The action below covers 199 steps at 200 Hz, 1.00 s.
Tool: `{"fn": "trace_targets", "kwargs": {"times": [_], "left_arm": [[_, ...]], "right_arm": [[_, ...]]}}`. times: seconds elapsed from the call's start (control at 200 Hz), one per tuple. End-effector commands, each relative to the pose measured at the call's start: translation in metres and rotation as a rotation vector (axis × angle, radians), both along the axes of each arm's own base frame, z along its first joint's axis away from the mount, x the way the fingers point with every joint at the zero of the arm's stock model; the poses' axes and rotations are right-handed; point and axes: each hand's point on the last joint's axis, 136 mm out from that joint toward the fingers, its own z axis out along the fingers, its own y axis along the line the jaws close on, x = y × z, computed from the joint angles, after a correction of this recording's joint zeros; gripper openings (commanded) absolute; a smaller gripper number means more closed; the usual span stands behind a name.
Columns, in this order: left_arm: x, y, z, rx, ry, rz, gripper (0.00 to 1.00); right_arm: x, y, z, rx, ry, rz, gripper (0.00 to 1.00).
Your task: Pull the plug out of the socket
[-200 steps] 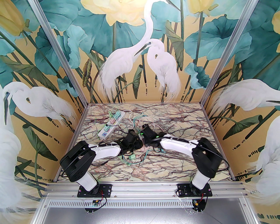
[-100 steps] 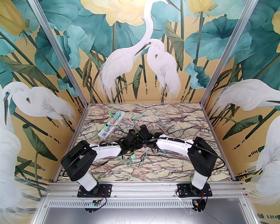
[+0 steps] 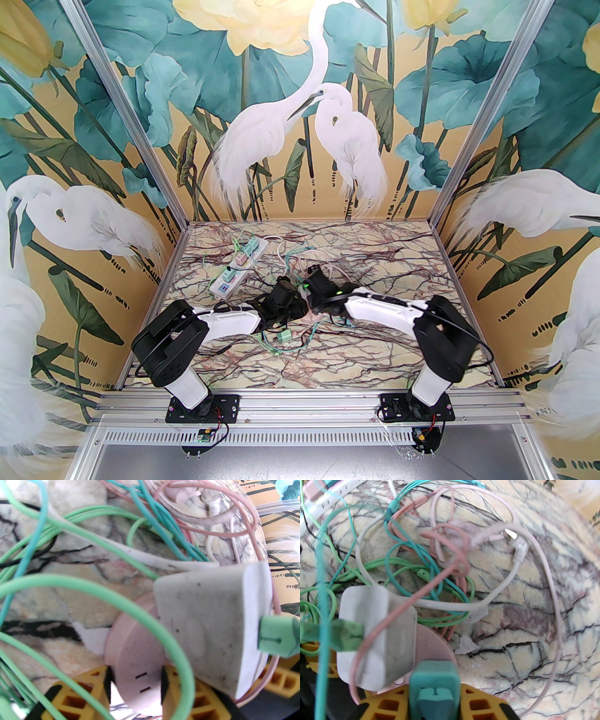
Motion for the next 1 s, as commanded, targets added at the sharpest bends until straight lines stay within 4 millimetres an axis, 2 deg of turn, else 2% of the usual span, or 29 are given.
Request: {"fn": "trace_targets", "kwargs": {"times": [0.0,0.3,0.405,0.715,0.83,0.99], "left_arm": [[-0.068,0.054,-0.085,0.269,0.294,-0.037,0.38],[-0.068,0.054,-0.084,0.272,0.296,-0.037,0.37],[-0.068,0.055,-0.084,0.278,0.297,-0.036,0.37],[-0.068,0.055,-0.087,0.280,0.303,-0.036,0.37],[-0.068,0.056,-0.085,0.284,0.301,-0.033,0.37],[-0.065,0.054,-0.077,0.274,0.289,-0.030,0.37]], "right_arm": [[-0.014,0.042,0.032,0.210,0.020,0.097,0.30],[-0.035,0.070,0.008,0.075,0.016,0.164,0.30],[-0.030,0.061,0.012,0.021,-0.019,0.137,0.30],[-0.020,0.034,0.058,0.001,-0.128,0.099,0.32],[-0.020,0.021,0.063,0.057,-0.114,0.083,0.33],[-0.016,-0.011,0.064,0.152,-0.087,0.012,0.33]]}}
